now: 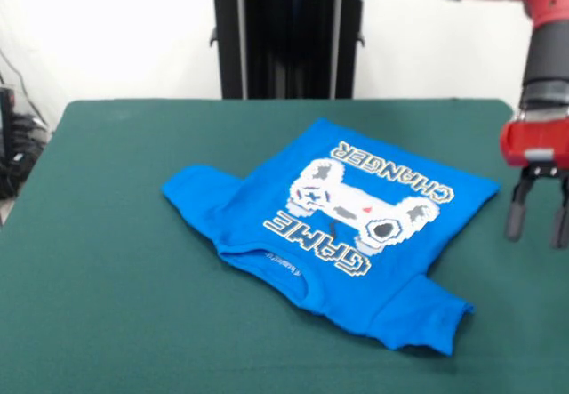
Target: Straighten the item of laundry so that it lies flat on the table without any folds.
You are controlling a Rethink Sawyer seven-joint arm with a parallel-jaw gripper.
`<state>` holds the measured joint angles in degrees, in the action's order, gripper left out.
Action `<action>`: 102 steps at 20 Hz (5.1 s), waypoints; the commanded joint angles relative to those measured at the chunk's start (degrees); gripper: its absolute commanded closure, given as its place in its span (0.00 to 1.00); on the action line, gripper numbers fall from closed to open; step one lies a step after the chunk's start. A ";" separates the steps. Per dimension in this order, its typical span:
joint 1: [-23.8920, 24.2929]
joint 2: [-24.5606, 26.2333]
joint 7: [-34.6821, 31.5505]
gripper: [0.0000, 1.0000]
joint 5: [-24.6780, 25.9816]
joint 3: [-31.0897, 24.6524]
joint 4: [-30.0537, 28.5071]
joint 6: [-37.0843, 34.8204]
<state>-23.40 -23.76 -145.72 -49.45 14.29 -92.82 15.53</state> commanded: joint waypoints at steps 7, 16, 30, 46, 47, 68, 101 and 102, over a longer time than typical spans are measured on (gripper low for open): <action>7.87 -4.72 -6.96 0.00 15.32 -6.47 -10.41 -2.88; 6.03 -2.99 -7.88 0.00 15.60 -4.38 -9.30 -2.10; 7.28 -0.73 -9.01 0.00 17.46 -6.31 -9.19 0.69; 8.35 4.27 -9.41 0.00 21.75 -6.66 -7.13 5.57; 8.11 4.49 -9.15 0.00 21.44 -6.44 -6.93 5.48; 6.39 8.62 -8.04 0.00 18.49 -5.01 -3.01 5.33; 9.43 11.51 -8.23 0.00 21.17 -6.46 -0.68 7.20; 9.33 11.98 -7.94 0.00 20.66 -6.30 -0.03 7.10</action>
<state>-14.92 -15.08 -145.72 -28.51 13.77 -96.64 20.20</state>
